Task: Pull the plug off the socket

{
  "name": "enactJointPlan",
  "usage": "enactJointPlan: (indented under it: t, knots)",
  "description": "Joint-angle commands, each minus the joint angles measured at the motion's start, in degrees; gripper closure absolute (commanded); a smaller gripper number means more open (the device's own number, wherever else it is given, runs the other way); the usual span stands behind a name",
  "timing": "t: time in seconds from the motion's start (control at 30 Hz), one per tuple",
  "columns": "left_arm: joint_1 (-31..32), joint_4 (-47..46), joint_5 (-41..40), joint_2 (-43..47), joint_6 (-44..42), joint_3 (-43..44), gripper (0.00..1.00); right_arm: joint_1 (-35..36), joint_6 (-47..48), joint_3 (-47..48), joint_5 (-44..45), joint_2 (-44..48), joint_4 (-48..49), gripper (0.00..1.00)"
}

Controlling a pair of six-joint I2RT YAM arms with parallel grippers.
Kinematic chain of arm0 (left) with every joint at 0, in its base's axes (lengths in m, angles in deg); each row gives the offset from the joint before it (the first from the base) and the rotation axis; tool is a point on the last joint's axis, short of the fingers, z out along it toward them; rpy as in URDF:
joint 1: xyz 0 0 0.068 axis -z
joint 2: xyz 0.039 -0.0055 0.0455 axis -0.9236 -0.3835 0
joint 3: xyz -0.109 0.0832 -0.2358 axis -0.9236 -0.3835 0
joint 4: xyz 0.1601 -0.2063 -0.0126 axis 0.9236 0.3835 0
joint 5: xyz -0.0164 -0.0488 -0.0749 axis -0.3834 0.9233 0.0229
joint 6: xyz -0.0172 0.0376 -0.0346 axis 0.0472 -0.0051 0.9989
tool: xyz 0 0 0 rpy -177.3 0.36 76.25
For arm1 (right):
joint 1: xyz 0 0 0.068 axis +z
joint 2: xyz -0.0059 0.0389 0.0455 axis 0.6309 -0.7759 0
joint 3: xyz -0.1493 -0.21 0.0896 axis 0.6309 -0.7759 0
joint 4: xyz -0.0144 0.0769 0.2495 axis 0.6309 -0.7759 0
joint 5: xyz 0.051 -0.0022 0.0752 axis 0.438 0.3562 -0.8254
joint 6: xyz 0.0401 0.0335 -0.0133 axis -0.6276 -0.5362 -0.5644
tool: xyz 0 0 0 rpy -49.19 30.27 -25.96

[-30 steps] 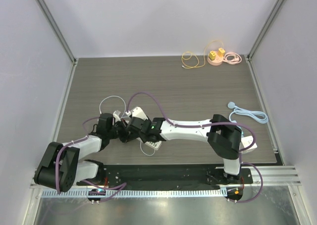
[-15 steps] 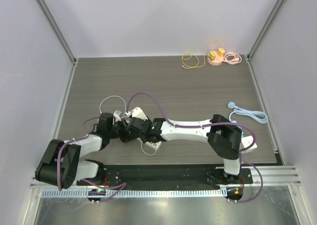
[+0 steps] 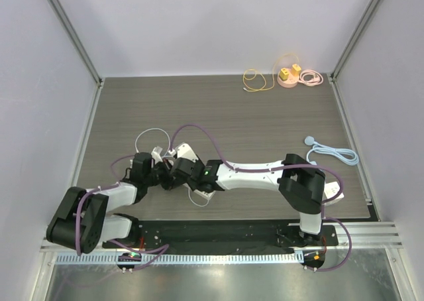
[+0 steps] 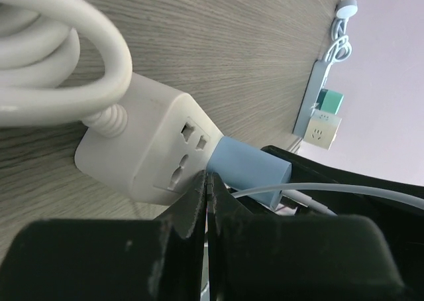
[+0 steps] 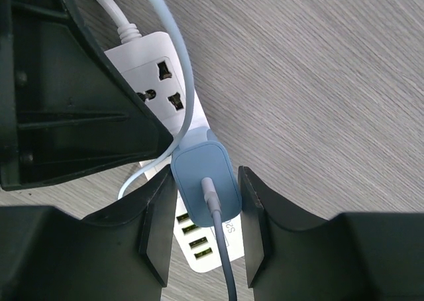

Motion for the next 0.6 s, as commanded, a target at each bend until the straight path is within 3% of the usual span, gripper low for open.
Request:
enactJointPlan:
  t: [0.0, 0.3, 0.4, 0.57]
  knots:
    - [2.16, 5.7, -13.75, -4.83, -3.1, -5.45, 1.0, -0.23, -1.08, -0.84, 0.53, 0.63, 6.64, 0.99]
    - [8.75, -5.38, -25.18, -14.68, 5.42, -9.15, 1.0, -0.06, -1.34, -6.72, 0.18, 5.8, 12.26, 0.99]
    - [11.46, -3.11, -29.47, -13.37, 8.58, -8.63, 1.0, -0.06, -1.6, -8.39, 0.44, 8.44, 14.1, 0.99]
    - [19.38, 8.93, -38.71, -11.51, 10.53, -3.18, 1.0, -0.14, -1.34, -10.42, -1.14, 10.38, 18.41, 0.99]
